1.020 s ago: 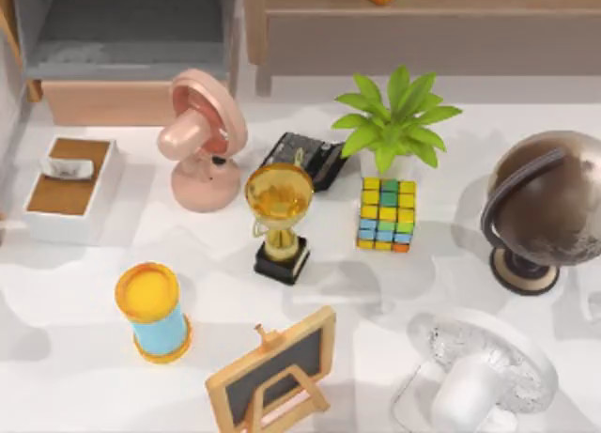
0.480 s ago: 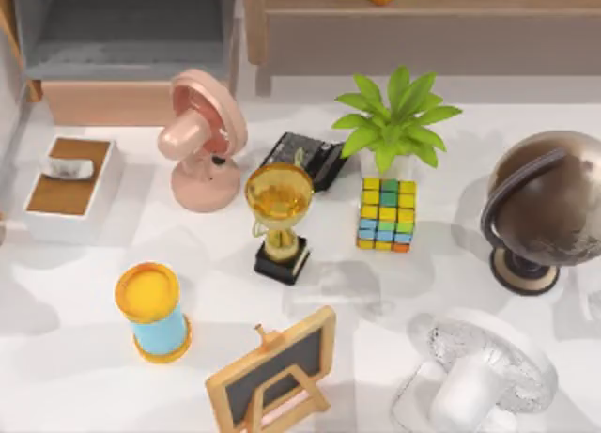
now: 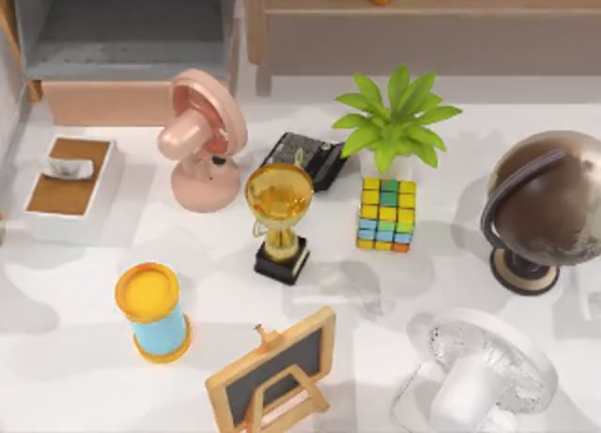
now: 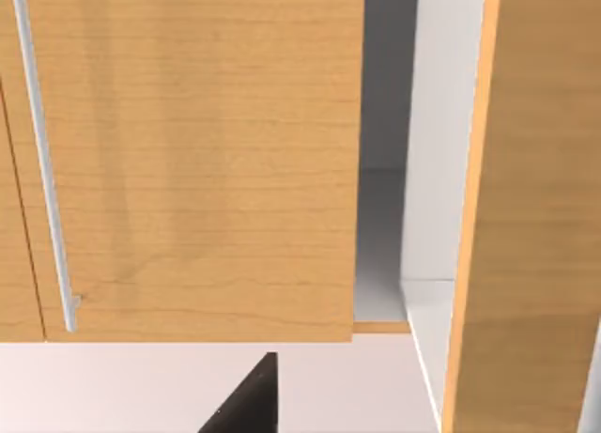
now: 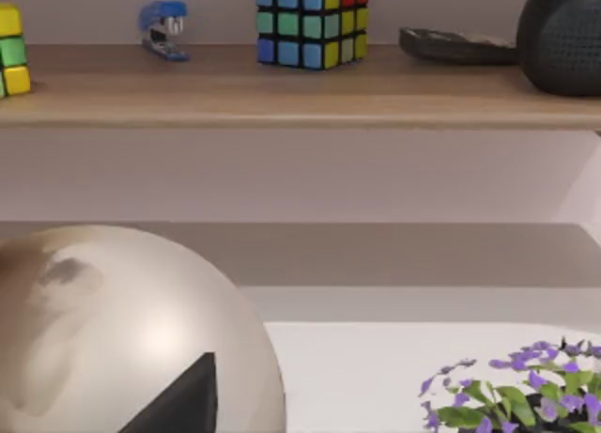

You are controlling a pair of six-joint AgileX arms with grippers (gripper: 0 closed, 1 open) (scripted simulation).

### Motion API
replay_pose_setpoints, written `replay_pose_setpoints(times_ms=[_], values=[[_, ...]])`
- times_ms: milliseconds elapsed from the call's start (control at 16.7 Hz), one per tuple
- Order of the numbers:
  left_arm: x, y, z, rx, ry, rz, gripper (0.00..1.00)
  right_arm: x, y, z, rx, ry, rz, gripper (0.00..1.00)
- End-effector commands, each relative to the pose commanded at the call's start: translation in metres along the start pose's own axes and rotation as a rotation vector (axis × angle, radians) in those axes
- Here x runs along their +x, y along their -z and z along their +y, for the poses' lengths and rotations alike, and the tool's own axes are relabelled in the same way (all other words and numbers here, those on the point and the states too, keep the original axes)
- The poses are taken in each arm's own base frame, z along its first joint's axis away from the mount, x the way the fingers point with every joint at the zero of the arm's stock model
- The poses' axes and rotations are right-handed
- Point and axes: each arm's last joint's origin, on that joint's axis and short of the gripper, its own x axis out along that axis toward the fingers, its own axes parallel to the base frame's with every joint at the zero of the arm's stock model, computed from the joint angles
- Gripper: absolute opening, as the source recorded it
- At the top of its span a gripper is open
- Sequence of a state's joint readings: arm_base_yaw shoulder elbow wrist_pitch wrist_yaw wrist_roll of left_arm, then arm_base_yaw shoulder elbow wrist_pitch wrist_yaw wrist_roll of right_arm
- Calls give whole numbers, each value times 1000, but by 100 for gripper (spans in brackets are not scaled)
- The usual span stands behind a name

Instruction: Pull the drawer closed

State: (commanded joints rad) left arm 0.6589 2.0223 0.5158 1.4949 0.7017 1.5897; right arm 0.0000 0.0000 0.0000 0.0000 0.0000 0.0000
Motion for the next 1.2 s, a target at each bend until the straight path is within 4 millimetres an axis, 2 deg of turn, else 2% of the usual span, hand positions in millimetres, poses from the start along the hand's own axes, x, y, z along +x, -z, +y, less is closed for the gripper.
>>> replay_pose_setpoints(times_ms=[480, 1020, 1200], values=[[0, 0, 0, 0, 0, 0, 2, 0, 0, 0, 0, 0, 0, 100], [-1, 0, -4, -16, 16, 2, 0, 0, 0, 0, 0, 0, 0, 100], [5, 2, -2, -13, 13, 7, 0, 0, 0, 0, 0, 0, 0, 100]])
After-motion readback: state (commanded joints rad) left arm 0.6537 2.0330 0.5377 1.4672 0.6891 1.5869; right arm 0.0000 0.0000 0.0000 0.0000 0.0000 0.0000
